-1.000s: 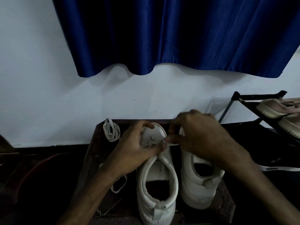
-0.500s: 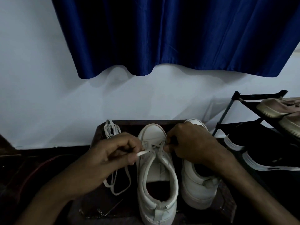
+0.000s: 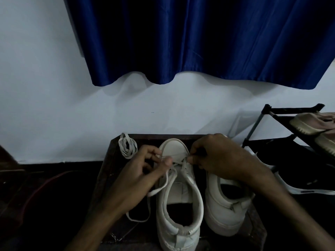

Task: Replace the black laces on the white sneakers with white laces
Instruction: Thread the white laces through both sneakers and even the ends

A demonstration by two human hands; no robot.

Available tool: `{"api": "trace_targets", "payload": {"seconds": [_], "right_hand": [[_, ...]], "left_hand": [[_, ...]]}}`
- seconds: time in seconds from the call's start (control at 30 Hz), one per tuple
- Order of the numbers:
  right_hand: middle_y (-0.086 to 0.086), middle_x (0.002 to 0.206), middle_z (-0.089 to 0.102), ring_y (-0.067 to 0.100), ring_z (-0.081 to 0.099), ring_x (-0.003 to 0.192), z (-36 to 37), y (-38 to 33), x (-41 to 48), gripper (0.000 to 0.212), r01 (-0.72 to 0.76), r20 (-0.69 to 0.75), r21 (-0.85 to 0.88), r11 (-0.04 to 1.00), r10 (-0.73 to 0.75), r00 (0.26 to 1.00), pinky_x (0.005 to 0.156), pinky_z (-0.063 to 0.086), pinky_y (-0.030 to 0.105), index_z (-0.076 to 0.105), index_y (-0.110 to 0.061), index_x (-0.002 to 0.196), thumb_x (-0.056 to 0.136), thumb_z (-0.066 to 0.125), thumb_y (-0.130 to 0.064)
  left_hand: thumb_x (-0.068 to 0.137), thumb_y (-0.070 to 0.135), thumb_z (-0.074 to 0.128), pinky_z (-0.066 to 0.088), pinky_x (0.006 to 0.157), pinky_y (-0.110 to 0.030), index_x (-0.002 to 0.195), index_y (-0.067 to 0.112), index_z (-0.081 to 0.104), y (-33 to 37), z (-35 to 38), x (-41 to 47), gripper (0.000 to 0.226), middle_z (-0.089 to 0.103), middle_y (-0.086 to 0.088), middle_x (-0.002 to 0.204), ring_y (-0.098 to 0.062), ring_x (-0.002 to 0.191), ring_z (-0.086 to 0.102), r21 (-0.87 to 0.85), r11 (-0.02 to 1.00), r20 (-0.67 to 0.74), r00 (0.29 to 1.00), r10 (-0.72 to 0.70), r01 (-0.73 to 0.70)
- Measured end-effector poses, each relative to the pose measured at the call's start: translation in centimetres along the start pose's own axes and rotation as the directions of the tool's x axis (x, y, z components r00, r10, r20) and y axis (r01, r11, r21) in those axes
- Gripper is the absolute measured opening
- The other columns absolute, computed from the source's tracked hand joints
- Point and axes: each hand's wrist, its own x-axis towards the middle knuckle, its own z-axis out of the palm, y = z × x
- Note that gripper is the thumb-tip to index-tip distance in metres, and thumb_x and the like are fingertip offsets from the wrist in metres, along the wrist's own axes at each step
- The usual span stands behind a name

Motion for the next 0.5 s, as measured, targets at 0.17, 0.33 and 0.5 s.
{"api": "trace_targets", "payload": {"seconds": [0.17, 0.33, 0.5], "right_hand": [[-0.009, 0.068, 0.059, 0.016, 0.061, 0.076, 0.7, -0.6, -0.2, 0.034, -0.028, 0.008, -0.066, 0.997, 0.029, 1.000, 0.080, 0.050, 0.034, 0.064, -0.022, 0.076, 0.086, 0.063, -0.054], [-0.001, 0.103, 0.068, 0.023, 0.061, 0.103, 1.1, -2.0, -0.4, 0.029, -0.070, 0.008, -0.146, 0.987, 0.072, 0.997, 0.094, 0.041, 0.041, 0.064, -0.022, 0.097, 0.090, 0.061, -0.049], [-0.003, 0.104, 0.069, 0.023, 0.062, 0.104, 1.7, -2.1, 0.1, 0.022, -0.054, -0.115, -0.193, 0.980, 0.032, 0.993, 0.093, 0.042, 0.040, 0.065, -0.024, 0.100, 0.092, 0.058, -0.043]], "left_hand": [[0.053, 0.087, 0.056, 0.042, 0.089, -0.019, 0.112, 0.051, 0.043, 1.1, 1.0, -1.5, 0.070, 0.046, 0.028, 0.116, 0.009, 0.109, 0.047, 0.216, 0.976, 0.090, 0.995, -0.052, 0.031], [0.065, 0.072, 0.059, 0.037, 0.081, -0.011, 0.102, 0.045, 0.044, 0.4, 2.1, -1.5, 0.048, 0.042, 0.028, 0.108, 0.009, 0.106, 0.043, 0.168, 0.986, -0.026, 1.000, 0.002, 0.002], [0.079, 0.058, 0.065, 0.037, 0.076, -0.008, 0.103, 0.037, 0.047, 0.4, 1.5, -0.1, 0.037, 0.049, 0.017, 0.109, 0.007, 0.100, 0.049, 0.167, 0.986, -0.078, 0.996, 0.039, -0.025]]}}
